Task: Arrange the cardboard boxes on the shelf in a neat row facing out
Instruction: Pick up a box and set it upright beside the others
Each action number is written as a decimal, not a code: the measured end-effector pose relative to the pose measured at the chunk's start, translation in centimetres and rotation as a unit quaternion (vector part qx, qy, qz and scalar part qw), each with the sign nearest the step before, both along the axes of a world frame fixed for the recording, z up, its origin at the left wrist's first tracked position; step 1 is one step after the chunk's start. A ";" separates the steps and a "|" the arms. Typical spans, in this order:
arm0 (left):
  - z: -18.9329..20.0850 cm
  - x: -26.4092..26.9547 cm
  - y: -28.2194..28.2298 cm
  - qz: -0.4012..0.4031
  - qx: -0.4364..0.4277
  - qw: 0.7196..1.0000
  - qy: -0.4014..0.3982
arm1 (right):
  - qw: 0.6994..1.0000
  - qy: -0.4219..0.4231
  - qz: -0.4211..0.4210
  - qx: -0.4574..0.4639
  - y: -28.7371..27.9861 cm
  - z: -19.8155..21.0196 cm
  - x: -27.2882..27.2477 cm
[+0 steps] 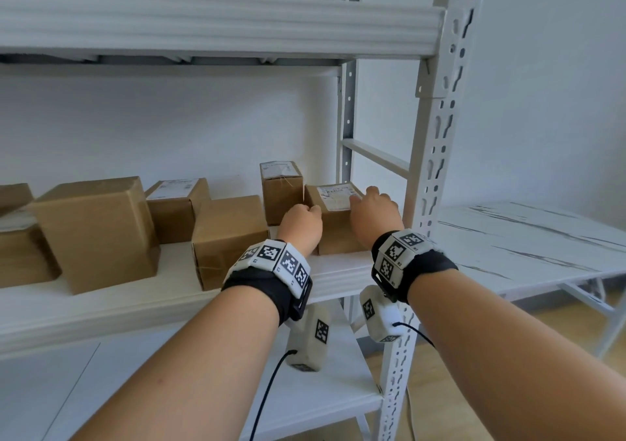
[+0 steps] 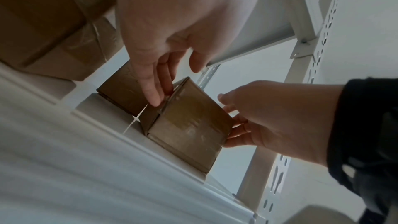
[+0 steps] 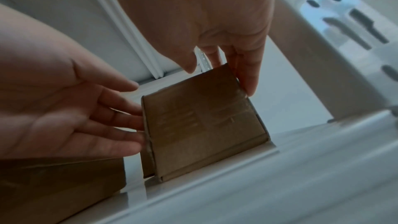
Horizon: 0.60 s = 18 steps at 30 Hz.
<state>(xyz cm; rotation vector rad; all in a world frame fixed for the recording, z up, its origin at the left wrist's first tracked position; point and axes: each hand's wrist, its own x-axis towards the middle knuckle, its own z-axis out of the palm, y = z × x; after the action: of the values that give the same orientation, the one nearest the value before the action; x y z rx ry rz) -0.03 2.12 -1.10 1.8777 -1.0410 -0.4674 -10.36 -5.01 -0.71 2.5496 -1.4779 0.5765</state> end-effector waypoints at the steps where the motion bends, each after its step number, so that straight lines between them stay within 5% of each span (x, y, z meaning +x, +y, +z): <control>1: -0.1 0.0 0.4 0.005 0.011 1.000 -0.001 | 1.000 0.006 0.003 0.001 0.5 0.1 -0.1; 6: -0.4 -0.8 2.2 0.006 0.015 1.000 -0.005 | 0.998 -0.044 0.003 0.042 2.7 0.4 -1.7; 11: -0.4 -1.4 3.4 -0.012 -0.025 0.999 -0.033 | 0.967 -0.237 -0.004 0.096 3.6 0.1 -3.2; 18: -2.0 -2.4 4.6 0.013 -0.026 0.996 -0.081 | 0.953 -0.278 0.015 0.123 4.9 -2.0 -4.5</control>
<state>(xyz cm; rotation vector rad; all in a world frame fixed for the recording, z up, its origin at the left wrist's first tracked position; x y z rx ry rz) -2.45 6.67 -3.10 1.9049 -1.1222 -0.2745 -14.83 -0.07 -2.69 2.7351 -1.7714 1.2734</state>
